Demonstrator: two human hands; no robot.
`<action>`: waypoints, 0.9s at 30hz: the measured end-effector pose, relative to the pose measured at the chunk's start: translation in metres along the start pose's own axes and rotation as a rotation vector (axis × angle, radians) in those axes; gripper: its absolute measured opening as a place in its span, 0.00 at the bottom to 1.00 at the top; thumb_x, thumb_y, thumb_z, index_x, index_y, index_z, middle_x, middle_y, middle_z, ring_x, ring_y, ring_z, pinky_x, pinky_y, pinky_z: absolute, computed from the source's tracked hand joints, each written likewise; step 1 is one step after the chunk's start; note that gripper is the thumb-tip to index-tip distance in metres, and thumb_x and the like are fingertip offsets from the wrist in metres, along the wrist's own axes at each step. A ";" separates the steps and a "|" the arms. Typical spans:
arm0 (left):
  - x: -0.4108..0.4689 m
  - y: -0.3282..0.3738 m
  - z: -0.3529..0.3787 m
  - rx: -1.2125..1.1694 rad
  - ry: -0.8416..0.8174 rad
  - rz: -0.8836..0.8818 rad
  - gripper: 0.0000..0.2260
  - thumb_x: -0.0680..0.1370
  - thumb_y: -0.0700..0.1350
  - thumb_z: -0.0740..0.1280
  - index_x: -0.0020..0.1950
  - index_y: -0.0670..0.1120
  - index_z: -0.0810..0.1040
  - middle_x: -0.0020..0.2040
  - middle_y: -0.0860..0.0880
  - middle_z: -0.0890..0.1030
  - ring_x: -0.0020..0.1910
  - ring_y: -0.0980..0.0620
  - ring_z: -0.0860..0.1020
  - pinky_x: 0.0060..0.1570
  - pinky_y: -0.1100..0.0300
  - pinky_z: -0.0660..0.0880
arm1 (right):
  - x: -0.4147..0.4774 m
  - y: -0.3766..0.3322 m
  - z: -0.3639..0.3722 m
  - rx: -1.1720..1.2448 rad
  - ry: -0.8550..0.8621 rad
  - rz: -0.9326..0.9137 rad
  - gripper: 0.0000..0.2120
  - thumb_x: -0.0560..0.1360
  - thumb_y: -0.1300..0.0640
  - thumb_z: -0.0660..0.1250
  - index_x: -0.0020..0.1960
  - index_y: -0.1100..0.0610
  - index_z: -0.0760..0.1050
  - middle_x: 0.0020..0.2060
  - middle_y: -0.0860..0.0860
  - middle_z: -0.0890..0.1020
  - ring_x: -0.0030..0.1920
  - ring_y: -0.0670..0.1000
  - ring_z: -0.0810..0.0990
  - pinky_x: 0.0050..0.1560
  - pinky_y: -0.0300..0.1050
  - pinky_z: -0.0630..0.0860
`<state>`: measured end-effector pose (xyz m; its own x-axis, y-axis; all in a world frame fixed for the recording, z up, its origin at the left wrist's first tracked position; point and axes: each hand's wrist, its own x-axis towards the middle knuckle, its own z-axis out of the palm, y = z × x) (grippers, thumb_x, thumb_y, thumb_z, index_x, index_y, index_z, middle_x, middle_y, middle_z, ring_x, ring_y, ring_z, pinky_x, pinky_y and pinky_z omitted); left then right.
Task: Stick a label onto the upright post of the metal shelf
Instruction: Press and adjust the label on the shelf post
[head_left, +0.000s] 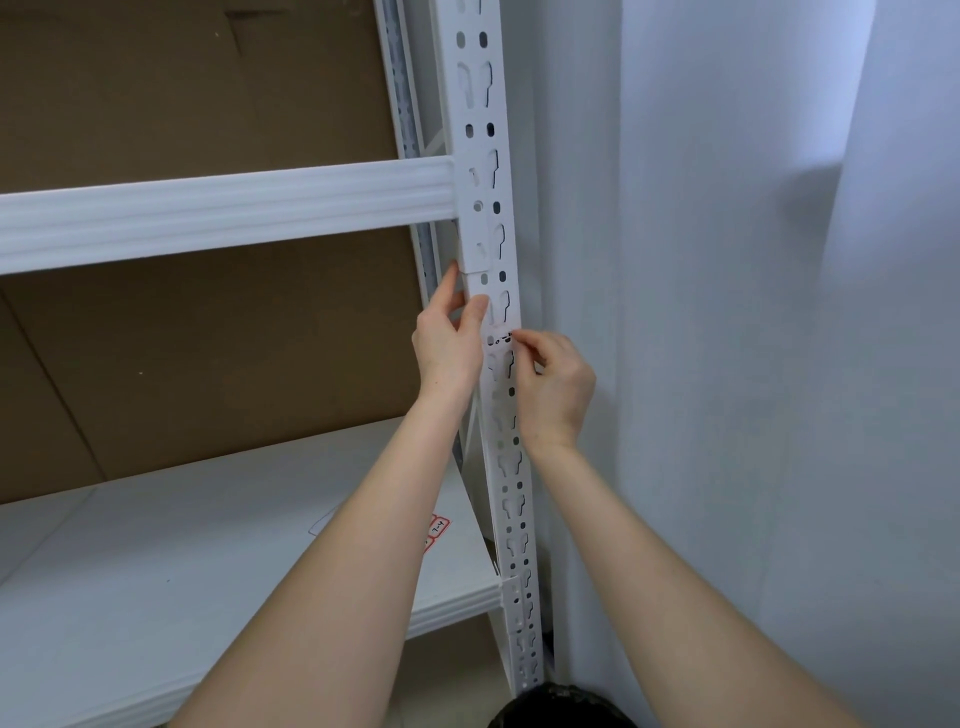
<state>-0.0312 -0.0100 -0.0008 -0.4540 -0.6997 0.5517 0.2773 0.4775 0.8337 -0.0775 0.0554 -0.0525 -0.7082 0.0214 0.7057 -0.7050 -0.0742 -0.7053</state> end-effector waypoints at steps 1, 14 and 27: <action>0.000 0.000 0.000 -0.002 0.003 0.002 0.22 0.79 0.42 0.63 0.73 0.52 0.67 0.51 0.57 0.80 0.53 0.59 0.79 0.61 0.55 0.75 | -0.001 -0.002 0.001 0.003 -0.005 0.017 0.07 0.74 0.64 0.66 0.47 0.59 0.83 0.44 0.53 0.83 0.42 0.50 0.81 0.45 0.40 0.76; 0.001 -0.002 -0.001 0.000 -0.012 0.015 0.23 0.79 0.42 0.63 0.73 0.51 0.66 0.55 0.55 0.80 0.56 0.57 0.79 0.62 0.54 0.74 | 0.009 -0.011 -0.002 -0.023 -0.061 0.154 0.04 0.73 0.60 0.68 0.46 0.56 0.81 0.45 0.51 0.83 0.43 0.48 0.81 0.47 0.40 0.75; 0.004 -0.006 -0.001 -0.016 -0.021 0.029 0.22 0.79 0.41 0.63 0.73 0.50 0.67 0.54 0.57 0.78 0.56 0.58 0.78 0.63 0.52 0.74 | 0.010 -0.014 -0.002 -0.195 -0.169 0.054 0.07 0.77 0.61 0.60 0.47 0.61 0.76 0.52 0.54 0.75 0.44 0.55 0.78 0.43 0.45 0.70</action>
<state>-0.0343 -0.0161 -0.0039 -0.4630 -0.6741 0.5755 0.3046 0.4888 0.8175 -0.0750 0.0585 -0.0360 -0.7403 -0.1458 0.6563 -0.6718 0.1232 -0.7304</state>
